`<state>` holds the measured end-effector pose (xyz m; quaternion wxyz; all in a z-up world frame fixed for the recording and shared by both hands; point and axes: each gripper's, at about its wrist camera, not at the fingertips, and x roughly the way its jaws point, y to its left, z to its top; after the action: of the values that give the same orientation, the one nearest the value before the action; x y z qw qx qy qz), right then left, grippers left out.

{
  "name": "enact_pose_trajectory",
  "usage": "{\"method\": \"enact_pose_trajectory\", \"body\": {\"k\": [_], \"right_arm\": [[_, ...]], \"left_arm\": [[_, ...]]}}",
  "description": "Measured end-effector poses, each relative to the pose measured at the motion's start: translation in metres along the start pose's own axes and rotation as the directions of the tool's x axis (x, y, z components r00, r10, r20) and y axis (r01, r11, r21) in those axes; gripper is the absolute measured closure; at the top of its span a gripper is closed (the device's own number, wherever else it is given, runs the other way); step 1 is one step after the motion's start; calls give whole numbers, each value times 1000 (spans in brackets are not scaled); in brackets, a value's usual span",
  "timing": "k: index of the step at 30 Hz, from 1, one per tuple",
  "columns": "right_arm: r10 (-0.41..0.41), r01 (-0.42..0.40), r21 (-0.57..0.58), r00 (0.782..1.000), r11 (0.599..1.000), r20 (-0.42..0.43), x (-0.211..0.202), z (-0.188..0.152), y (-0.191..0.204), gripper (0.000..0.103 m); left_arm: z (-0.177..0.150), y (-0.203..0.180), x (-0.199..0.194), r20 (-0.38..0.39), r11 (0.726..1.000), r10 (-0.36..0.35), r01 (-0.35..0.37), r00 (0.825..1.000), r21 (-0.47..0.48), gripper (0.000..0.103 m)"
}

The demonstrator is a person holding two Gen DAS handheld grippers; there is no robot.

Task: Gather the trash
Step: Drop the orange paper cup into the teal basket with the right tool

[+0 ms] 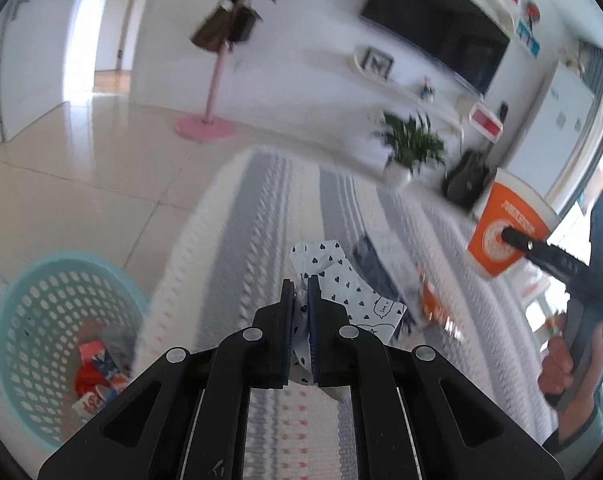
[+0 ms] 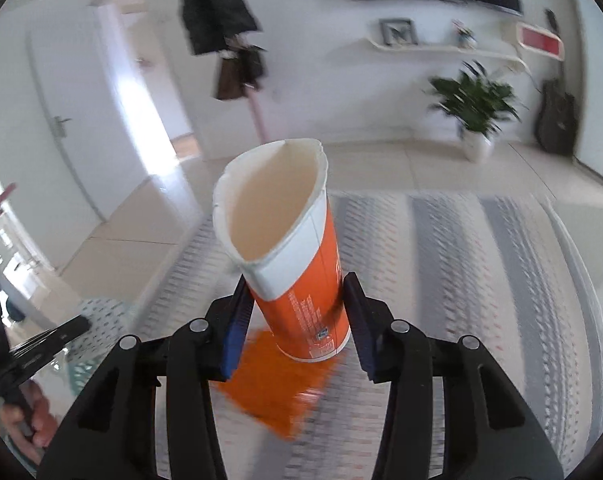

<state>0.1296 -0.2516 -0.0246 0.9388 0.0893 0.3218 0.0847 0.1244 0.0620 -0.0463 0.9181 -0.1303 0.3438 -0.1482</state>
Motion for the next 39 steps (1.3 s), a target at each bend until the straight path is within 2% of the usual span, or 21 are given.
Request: {"method": "enact_pose_trajectory", "body": {"k": [3, 6, 9, 13, 16, 18, 19, 21, 23, 26, 27, 28, 29, 30, 32, 34, 39], "right_arm": [[67, -66, -60, 998, 996, 11, -5, 11, 48, 61], [161, -160, -137, 987, 978, -6, -3, 15, 116, 61], [228, -231, -188, 973, 955, -40, 4, 11, 169, 61], [279, -301, -229, 952, 926, -125, 29, -5, 240, 60], [296, -339, -205, 931, 918, -215, 63, -20, 275, 60], [316, -365, -162, 911, 917, -266, 80, -28, 285, 59], [322, -373, -131, 898, 918, -299, 94, -34, 291, 59], [314, -368, -116, 892, 923, -326, 108, -40, 296, 58], [322, -377, -100, 879, 921, -350, 121, -48, 301, 57], [314, -370, -87, 873, 925, -374, 134, -58, 302, 56], [313, -371, -84, 868, 925, -385, 138, -61, 304, 54], [312, -371, -81, 865, 925, -393, 140, -63, 305, 47], [309, -368, -81, 866, 926, -394, 140, -64, 305, 41], [305, -363, -82, 869, 928, -391, 141, -64, 306, 40], [315, -372, -82, 867, 924, -387, 140, -65, 305, 39], [312, -369, -89, 874, 925, -371, 136, -64, 303, 39], [325, -378, -103, 884, 920, -336, 113, -55, 286, 40]], "left_arm": [[14, 24, -30, 73, 999, 17, -14, 997, -48, 98], [21, 53, -60, 135, 994, 78, -67, 988, -85, 98], [23, 84, -85, 162, 982, 156, -135, 974, -133, 98], [22, 131, -100, 124, 942, 285, -254, 950, -217, 98], [15, 168, -98, 45, 910, 322, -297, 946, -290, 98], [11, 186, -89, -22, 885, 350, -339, 936, -318, 98], [10, 196, -84, -57, 880, 339, -338, 939, -335, 98], [8, 206, -79, -92, 871, 329, -340, 940, -354, 98], [8, 212, -75, -124, 861, 345, -366, 931, -354, 96], [8, 217, -74, -142, 845, 373, -399, 917, -355, 93], [8, 219, -75, -145, 840, 385, -411, 912, -354, 88], [9, 220, -76, -146, 833, 399, -424, 905, -354, 85], [10, 219, -77, -142, 830, 405, -429, 903, -356, 74], [11, 219, -78, -136, 828, 409, -430, 902, -360, 70], [13, 216, -81, -117, 828, 412, -425, 904, -365, 69], [13, 211, -86, -91, 834, 412, -416, 906, -362, 69], [20, 185, -94, 2, 866, 401, -378, 916, -327, 69]]}}
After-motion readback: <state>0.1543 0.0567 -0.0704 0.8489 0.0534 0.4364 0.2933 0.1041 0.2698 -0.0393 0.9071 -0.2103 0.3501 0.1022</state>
